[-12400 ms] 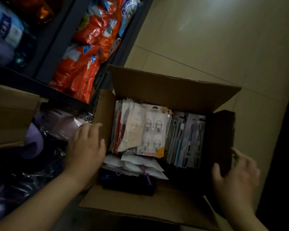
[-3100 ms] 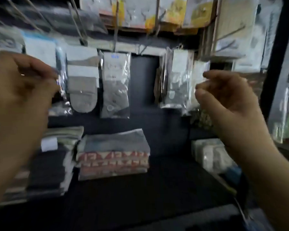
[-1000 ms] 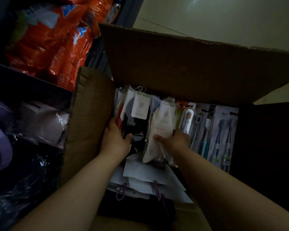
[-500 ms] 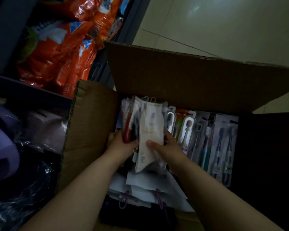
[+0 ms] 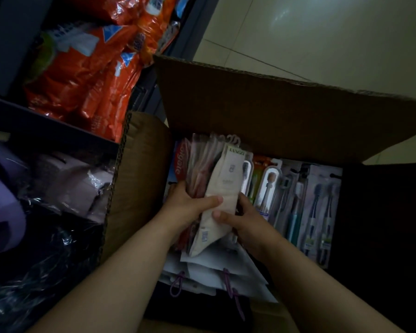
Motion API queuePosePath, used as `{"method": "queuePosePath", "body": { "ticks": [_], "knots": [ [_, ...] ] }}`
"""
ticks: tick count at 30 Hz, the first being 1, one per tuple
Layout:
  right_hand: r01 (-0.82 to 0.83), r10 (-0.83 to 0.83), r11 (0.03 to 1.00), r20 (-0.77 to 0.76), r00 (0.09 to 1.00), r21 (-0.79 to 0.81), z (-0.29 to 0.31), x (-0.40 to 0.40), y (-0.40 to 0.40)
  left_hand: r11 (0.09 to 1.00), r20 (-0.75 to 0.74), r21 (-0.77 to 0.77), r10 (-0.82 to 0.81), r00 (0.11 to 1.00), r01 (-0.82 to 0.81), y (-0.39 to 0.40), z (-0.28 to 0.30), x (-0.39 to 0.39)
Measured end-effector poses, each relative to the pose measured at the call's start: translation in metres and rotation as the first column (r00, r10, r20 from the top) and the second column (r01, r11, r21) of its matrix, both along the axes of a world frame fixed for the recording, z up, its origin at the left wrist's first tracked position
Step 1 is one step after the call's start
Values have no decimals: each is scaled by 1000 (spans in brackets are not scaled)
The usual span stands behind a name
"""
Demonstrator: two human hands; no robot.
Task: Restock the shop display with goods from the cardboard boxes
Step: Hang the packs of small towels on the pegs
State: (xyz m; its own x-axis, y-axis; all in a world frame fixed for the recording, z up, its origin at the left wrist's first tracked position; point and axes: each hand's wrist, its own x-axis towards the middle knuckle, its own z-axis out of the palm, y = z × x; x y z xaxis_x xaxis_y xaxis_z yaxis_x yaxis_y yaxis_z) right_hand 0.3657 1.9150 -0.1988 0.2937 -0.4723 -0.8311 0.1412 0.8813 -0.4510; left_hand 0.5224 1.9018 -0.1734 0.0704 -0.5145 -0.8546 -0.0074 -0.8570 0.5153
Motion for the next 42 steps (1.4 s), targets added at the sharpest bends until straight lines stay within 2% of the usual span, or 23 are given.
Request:
{"method": "queuePosePath", "body": {
  "ticks": [3, 6, 9, 12, 16, 21, 26, 31, 36, 42],
  "knots": [
    [5, -5, 1000, 10, 1000, -17, 29, -11, -5, 997, -114, -15, 75, 991, -77, 1, 22, -5],
    [-78, 76, 995, -33, 997, -56, 73, -20, -12, 993, -166, -50, 101, 981, -110, 3, 58, -9],
    [-149, 145, 983, -51, 988, -105, 131, -25, -19, 988, -277, -49, 127, 952, -146, 0, 108, -9],
    [-122, 119, 975, -29, 992, -188, 201, -23, -31, 980, -367, -108, 116, 923, -166, -5, 170, -12],
    [-136, 114, 955, -95, 989, -263, 305, -19, -44, 930, -396, -198, 214, 893, -310, -5, 275, -10],
    [-144, 113, 925, -108, 988, -351, 430, -12, -42, 900, -416, -245, 239, 878, -361, 12, 390, 4],
    [-85, 61, 906, -70, 996, -416, 524, -3, -22, 869, -404, -281, 278, 872, -407, 36, 479, 13],
    [-71, 42, 850, -68, 997, -521, 598, 1, -6, 815, -377, -400, 271, 886, -420, 60, 559, 20],
    [-60, 82, 706, -2, 997, -705, 660, 15, 3, 758, -401, -469, 276, 874, -454, 81, 617, 36],
    [-85, 144, 661, 15, 989, -745, 702, 36, 16, 671, -384, -578, 278, 880, -464, 107, 666, 49]
  ]
}}
